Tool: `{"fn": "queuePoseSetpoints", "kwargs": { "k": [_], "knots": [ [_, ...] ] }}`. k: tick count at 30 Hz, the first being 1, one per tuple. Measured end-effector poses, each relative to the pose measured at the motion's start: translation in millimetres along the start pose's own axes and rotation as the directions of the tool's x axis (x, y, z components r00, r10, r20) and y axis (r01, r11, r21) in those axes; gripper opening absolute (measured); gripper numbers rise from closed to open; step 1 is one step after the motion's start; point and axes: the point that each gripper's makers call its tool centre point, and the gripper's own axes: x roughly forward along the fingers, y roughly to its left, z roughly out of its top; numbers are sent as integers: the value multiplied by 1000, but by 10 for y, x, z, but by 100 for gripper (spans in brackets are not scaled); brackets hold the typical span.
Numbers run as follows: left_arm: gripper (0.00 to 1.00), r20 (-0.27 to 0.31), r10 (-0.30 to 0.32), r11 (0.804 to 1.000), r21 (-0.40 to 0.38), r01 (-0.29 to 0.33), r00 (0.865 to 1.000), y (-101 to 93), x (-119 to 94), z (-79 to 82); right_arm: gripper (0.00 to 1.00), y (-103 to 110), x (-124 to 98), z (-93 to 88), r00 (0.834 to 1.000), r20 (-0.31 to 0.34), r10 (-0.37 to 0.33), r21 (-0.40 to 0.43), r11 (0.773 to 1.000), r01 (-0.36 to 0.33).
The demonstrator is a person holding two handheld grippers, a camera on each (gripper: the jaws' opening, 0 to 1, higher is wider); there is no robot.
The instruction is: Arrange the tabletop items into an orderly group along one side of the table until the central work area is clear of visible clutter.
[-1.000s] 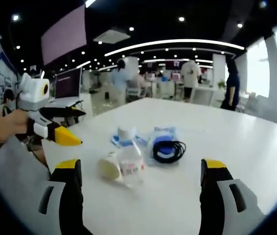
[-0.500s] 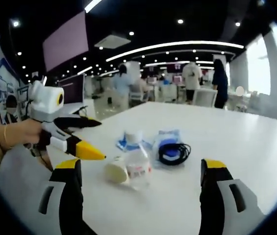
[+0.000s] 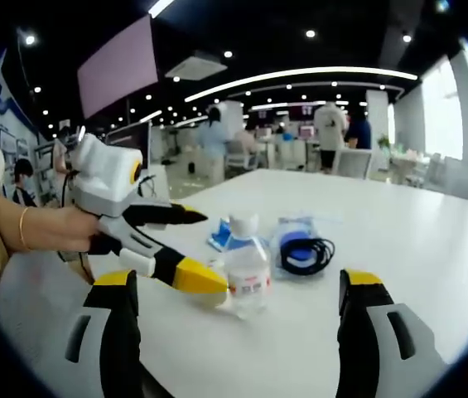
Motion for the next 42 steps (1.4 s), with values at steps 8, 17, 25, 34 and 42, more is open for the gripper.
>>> {"fn": "queuePoseSetpoints", "kwargs": {
  "k": [8,17,25,34,42],
  "knots": [
    [92,-4,-20,1000,0,20,1000,-89,171,-19,100,22,1,-8,1000,-7,-2,-3,1000,2],
    [87,-35,-7,1000,9,7,999,-82,292,-144,100,1,-8,-15,1000,-9,-9,3,1000,9],
    [77,-30,-29,1000,1,29,999,-154,353,-154,100,-25,-17,-30,1000,-16,-24,3,1000,24],
    [64,-26,-42,999,-10,41,999,-199,405,-156,100,-86,-47,-63,999,-31,-39,9,999,39],
    [48,-41,-40,999,-18,39,998,-199,412,-184,100,-123,-57,-102,998,-50,-49,7,999,49]
  ]
}}
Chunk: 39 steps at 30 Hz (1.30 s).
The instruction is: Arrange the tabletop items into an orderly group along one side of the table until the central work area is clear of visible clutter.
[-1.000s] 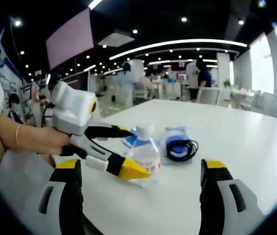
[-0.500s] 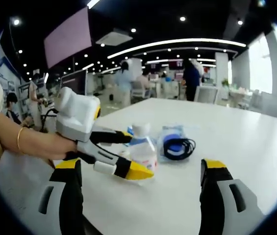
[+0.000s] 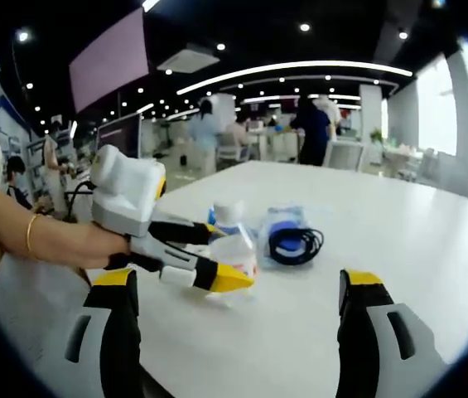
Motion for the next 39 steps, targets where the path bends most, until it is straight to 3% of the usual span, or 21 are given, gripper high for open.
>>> {"fn": "queuePoseSetpoints", "kwargs": {
  "k": [4,20,33,39],
  "knots": [
    [39,5,-3,1000,14,3,1000,-14,-6,5,99,-11,-3,0,1000,0,-3,-2,1000,3],
    [36,39,22,999,29,-24,999,7,-20,48,99,-22,-2,-18,1000,-10,-8,-9,1000,8],
    [36,130,46,998,-53,-40,990,96,-138,329,99,-23,-9,-12,1000,-8,-12,-8,1000,12],
    [36,146,76,996,-52,-69,986,201,-215,453,99,-9,-8,-9,1000,-8,-11,-10,1000,11]
  ]
}}
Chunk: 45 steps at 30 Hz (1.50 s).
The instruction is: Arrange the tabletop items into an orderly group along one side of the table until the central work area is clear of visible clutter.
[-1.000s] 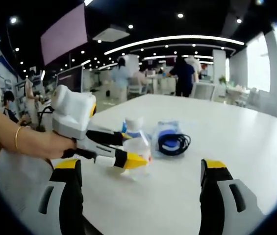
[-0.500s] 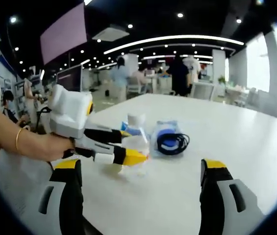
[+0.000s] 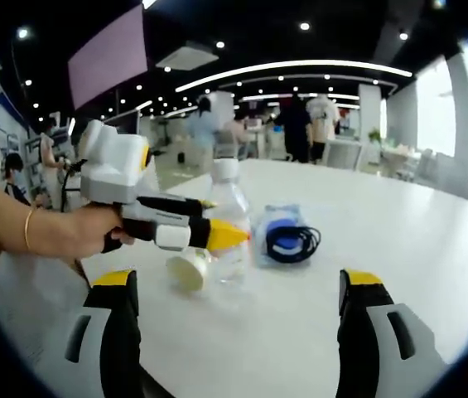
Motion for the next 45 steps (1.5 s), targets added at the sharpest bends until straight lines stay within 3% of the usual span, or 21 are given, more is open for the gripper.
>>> {"fn": "queuePoseSetpoints", "kwargs": {
  "k": [11,20,30,45],
  "knots": [
    [35,52,96,995,-6,-96,994,376,-142,338,99,8,8,-11,1000,-6,0,-2,1000,0],
    [35,70,154,988,-20,-153,986,708,-240,462,99,-5,3,-26,1000,-8,-3,8,1000,3],
    [35,92,244,970,-38,-241,965,1172,-348,586,99,-11,18,-50,1000,-19,-5,11,1000,5],
    [35,106,373,928,-56,-369,922,1853,-440,665,99,-37,46,-136,998,-56,-8,20,1000,9]
  ]
}}
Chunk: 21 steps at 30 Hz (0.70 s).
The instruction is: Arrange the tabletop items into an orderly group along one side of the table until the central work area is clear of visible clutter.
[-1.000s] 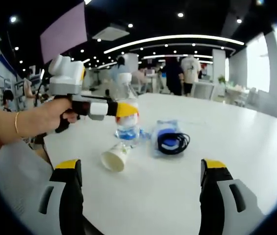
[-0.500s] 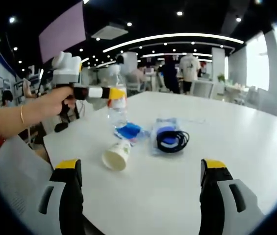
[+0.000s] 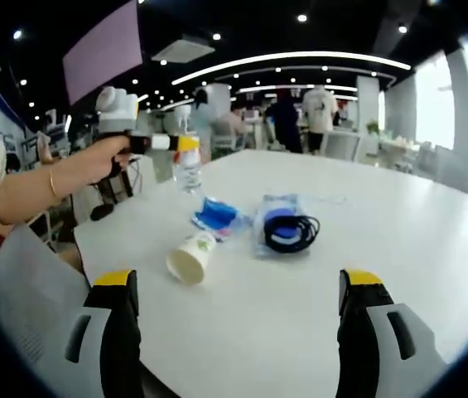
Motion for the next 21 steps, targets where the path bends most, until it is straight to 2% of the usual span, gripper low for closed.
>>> {"fn": "queuePoseSetpoints", "kwargs": {
  "k": [7,21],
  "knots": [
    [35,-2,40,999,-9,-40,999,280,148,33,99,1,20,-48,1000,-23,0,6,1000,0],
    [35,-15,83,996,-14,-83,996,785,406,-84,99,-44,30,-179,997,-77,-27,18,999,28]
  ]
}}
